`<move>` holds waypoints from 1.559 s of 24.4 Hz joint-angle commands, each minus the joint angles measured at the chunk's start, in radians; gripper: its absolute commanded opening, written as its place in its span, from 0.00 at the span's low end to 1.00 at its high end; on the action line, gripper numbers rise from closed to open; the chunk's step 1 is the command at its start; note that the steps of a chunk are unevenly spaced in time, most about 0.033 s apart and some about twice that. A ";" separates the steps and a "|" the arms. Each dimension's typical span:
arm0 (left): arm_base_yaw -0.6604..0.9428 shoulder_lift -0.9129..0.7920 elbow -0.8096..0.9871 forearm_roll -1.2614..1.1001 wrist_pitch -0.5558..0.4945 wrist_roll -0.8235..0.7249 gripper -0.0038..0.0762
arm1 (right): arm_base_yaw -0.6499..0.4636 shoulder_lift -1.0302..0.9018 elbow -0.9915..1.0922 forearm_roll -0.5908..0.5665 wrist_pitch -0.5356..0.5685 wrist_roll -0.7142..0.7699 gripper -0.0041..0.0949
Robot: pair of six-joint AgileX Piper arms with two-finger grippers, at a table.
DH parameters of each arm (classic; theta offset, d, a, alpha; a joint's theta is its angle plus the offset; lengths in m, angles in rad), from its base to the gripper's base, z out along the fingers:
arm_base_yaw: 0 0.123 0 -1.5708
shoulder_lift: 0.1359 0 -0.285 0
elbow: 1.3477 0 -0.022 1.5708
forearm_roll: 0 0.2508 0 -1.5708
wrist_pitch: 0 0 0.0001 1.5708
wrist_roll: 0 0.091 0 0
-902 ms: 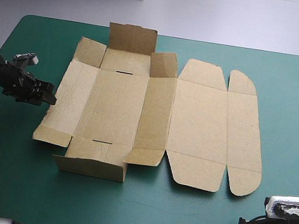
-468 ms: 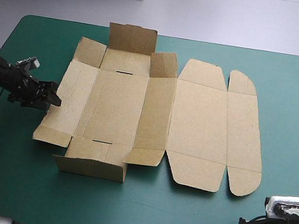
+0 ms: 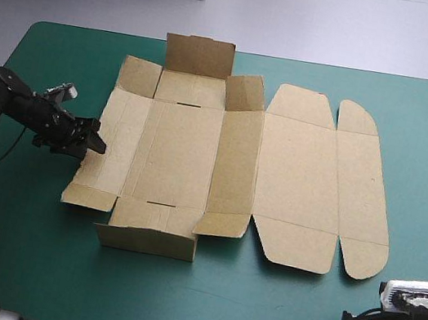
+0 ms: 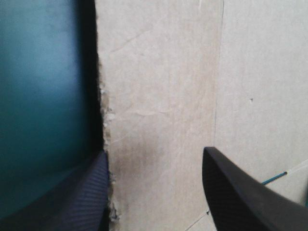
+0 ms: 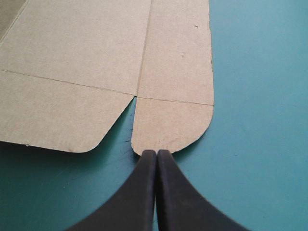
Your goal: Fold the box
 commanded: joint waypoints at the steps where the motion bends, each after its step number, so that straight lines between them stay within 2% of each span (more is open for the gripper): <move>1: -0.010 -0.046 -0.021 0.014 0.085 -0.001 0.58 | 0.001 0.009 -0.023 0.014 -0.062 -0.002 0.02; 4: -0.010 -0.046 -0.021 0.054 0.085 -0.008 0.58 | 0.001 0.009 -0.023 0.014 -0.062 -0.002 0.02; 12: -0.023 -0.046 -0.018 -0.035 0.085 -0.032 0.58 | 0.001 0.009 -0.023 0.014 -0.062 -0.002 0.02; 22: -0.141 -0.018 -0.018 -0.092 0.085 -0.078 0.57 | 0.001 0.009 -0.023 0.018 -0.062 -0.002 0.02; 24: -0.150 -0.017 -0.018 -0.106 0.085 -0.080 0.52 | 0.001 0.009 -0.023 0.019 -0.062 -0.002 0.02; 26: -0.154 -0.017 -0.018 -0.121 0.085 -0.080 0.39 | 0.001 0.009 -0.023 0.026 -0.064 -0.002 0.02; 28: -0.160 -0.017 -0.018 -0.093 0.085 -0.063 0.05 | 0.001 0.009 -0.023 0.026 -0.066 -0.002 0.02; 32: -0.202 -0.026 -0.025 -0.006 0.043 -0.048 0.04 | 0.001 0.009 -0.023 0.028 -0.068 -0.002 0.02; 38: -0.301 -0.155 -0.252 0.273 0.051 -0.028 0.04 | 0.001 0.009 -0.023 0.036 -0.066 0.017 0.02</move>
